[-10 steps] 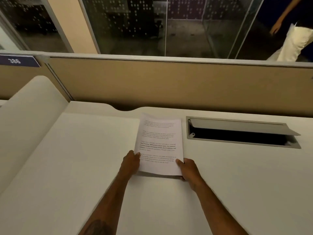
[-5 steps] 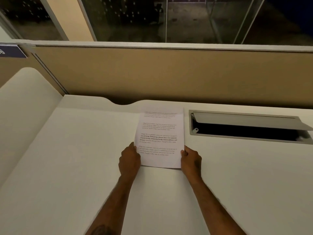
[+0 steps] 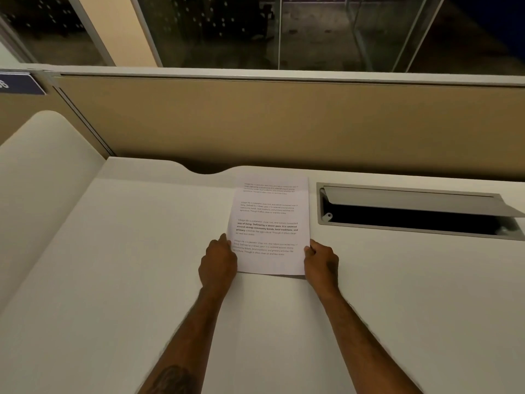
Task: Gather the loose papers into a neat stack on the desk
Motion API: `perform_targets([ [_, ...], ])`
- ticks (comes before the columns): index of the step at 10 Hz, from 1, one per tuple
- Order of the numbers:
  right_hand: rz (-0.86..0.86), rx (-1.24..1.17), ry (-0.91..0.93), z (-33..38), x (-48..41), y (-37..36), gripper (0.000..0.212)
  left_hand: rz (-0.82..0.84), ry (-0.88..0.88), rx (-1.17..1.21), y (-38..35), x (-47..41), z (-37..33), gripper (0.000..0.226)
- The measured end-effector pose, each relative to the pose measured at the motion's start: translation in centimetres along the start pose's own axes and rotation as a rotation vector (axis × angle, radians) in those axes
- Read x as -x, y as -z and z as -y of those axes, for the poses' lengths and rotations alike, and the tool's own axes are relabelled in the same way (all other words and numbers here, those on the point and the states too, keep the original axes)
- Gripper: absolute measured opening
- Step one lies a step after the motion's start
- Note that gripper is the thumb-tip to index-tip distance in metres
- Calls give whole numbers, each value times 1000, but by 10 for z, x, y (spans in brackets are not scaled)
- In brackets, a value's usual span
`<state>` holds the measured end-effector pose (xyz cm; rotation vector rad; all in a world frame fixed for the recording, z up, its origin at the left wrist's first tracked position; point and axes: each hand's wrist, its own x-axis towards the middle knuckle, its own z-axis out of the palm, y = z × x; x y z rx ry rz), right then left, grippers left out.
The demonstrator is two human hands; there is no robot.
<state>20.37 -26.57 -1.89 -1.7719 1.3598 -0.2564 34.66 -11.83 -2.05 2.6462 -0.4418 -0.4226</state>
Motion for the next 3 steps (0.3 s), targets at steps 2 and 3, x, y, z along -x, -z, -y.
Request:
perform_targets([
  [2,-19,344,-1,-2,12,12,61,-72,-28,-159,8,21,10,45],
  [3,-36,378,75,-14,24,15,70,-123,-99,-185,9,34,24,50],
])
